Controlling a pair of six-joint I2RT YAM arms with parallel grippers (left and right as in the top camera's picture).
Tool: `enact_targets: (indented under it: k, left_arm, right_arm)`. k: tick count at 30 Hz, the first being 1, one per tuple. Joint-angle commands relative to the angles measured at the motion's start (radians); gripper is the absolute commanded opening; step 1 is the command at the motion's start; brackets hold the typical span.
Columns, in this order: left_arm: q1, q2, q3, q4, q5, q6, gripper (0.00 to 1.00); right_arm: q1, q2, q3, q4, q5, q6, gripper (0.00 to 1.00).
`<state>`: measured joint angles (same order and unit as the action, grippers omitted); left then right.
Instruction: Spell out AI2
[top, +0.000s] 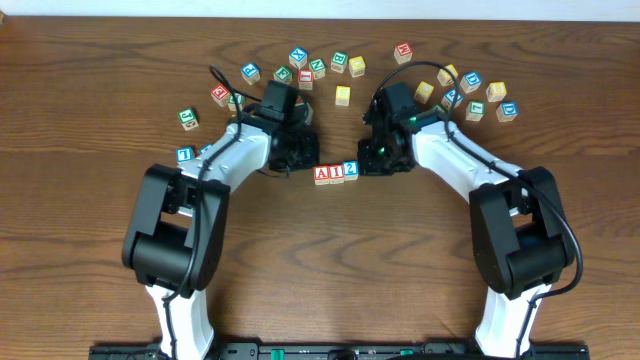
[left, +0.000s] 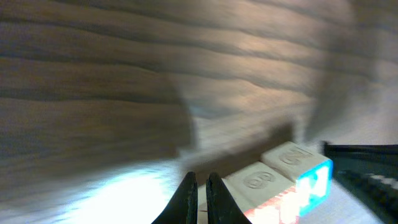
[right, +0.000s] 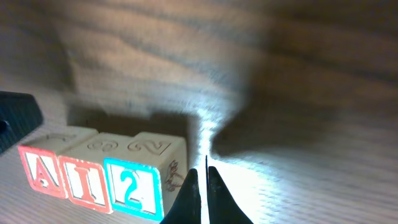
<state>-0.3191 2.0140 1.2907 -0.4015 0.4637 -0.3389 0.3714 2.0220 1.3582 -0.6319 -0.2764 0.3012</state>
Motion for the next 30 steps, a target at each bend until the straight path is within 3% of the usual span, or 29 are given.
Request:
enact_targets:
  k: [1, 9, 30]
  left_arm:
    - [0.05, -0.036, 0.026, -0.02, -0.048, 0.016, 0.07]
    - [0.053, -0.05, 0.008, -0.174, -0.056, -0.077, 0.07]
    - [0.0, -0.024, -0.033, -0.085, -0.056, -0.107, 0.08]
  right_arm:
    - [-0.015, -0.008, 0.045, -0.005, 0.015, -0.025, 0.01]
    - [0.0, -0.008, 0.045, -0.063, 0.055, 0.079, 0.01]
    - [0.056, -0.007, 0.025, -0.056, 0.09, 0.103, 0.02]
